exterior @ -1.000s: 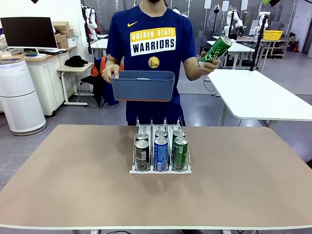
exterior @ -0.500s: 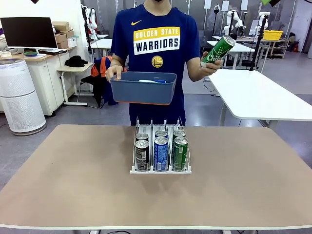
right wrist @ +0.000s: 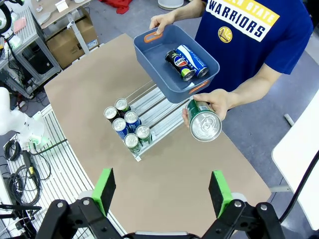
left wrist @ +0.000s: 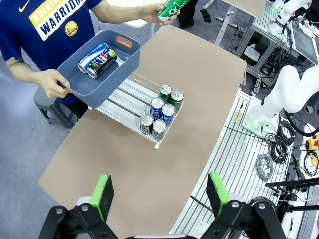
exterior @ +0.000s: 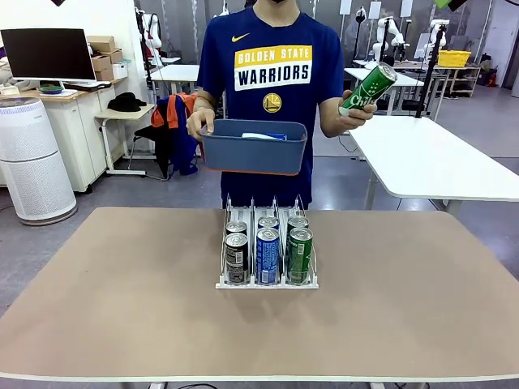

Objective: Fill the beverage cans into the dispenser.
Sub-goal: Pick up the Sprite handed by the human.

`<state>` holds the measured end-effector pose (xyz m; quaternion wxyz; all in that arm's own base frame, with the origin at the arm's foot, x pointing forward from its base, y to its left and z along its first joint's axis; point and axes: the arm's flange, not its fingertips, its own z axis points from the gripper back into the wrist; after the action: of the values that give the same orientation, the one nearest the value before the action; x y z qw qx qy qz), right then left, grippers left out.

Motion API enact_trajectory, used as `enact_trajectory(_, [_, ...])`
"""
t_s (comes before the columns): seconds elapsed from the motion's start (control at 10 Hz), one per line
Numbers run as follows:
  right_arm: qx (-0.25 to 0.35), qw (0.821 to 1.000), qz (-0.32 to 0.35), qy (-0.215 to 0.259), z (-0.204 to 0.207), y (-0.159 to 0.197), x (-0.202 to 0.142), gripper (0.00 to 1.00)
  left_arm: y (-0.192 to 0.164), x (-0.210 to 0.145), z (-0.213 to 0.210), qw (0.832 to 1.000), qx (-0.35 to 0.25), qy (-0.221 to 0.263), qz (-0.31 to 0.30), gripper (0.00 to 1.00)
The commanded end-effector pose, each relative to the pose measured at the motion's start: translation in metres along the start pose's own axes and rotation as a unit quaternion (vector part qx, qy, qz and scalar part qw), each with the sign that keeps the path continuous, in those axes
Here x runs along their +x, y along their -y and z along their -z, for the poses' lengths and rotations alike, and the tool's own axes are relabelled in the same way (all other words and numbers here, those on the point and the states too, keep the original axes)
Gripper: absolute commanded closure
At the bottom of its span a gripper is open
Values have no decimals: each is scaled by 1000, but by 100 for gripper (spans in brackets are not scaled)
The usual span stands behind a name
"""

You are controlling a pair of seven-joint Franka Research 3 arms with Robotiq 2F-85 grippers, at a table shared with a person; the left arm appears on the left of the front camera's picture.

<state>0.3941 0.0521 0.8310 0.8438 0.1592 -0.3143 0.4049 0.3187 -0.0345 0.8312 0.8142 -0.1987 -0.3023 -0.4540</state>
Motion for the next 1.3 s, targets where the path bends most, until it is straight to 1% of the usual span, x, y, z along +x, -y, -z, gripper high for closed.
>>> enact_trajectory(0.0, [-9,1000,-10,-15,19,24,3,0,0,-1,0,1000,6,-1,0,0])
enact_trajectory(0.2, [4,1000,-1,-19,45,45,1,0,0,-1,0,1000,6,-1,0,0])
enact_trajectory(0.3, [7,1000,4,-21,51,51,1,0,0,-1,0,1000,6,-1,0,0])
enact_trajectory(0.5, [-12,1000,14,-24,73,58,-3,0,0,-1,0,1000,6,-1,0,0])
enact_trajectory(0.6, [-8,1000,7,-29,83,68,-2,0,0,-1,0,1000,6,-1,0,0])
enact_trajectory(0.8, [5,999,16,-40,108,74,0,0,0,-1,0,1000,6,-1,0,0])
enact_trajectory(1.2, [33,998,17,-51,138,82,2,0,0,-1,0,1000,6,-1,0,0])
